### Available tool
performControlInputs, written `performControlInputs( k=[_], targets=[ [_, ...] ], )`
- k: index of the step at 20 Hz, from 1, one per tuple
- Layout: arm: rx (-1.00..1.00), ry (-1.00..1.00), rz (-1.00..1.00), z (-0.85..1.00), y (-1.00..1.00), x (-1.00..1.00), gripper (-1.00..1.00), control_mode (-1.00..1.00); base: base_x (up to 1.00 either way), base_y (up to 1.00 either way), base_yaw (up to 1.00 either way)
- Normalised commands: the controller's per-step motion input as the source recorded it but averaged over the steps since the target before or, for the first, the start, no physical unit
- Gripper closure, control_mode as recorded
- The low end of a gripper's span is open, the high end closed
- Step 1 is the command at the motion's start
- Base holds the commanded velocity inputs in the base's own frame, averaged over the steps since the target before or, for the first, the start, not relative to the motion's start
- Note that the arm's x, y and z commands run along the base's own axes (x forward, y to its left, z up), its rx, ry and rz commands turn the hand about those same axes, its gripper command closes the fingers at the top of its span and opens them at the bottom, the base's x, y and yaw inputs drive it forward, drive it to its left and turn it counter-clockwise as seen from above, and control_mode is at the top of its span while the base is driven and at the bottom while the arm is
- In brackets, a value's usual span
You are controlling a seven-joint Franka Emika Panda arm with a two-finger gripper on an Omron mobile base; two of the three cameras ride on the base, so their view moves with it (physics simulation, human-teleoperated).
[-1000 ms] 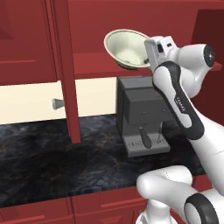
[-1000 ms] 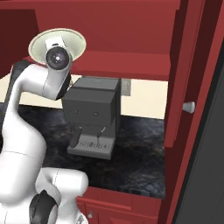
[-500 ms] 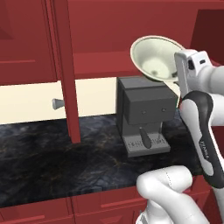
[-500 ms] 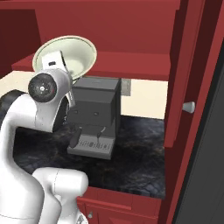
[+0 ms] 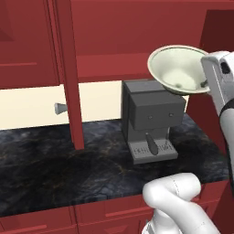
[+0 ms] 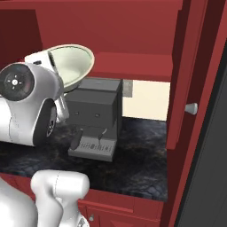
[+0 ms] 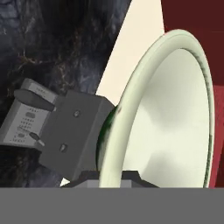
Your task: Pick up the bowls from the cabinet and place each bowl in front of a stool on the dining counter.
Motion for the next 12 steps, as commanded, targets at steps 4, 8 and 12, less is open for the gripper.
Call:
performControlInputs(
  k=[4,8,12],
  targets=[
    [-0.08,0.52,0.07,0.0,-0.03,-0.3,1.0,-1.0,0.0,0.0,0.0],
    [0.06,0.2,0.1,-0.02,0.0,-0.13,1.0,-1.0,0.0,0.0,0.0],
    [0.09,0.0,0.06,-0.31,0.0,-0.16,1.0,-1.0,0.0,0.0,0.0]
  ],
)
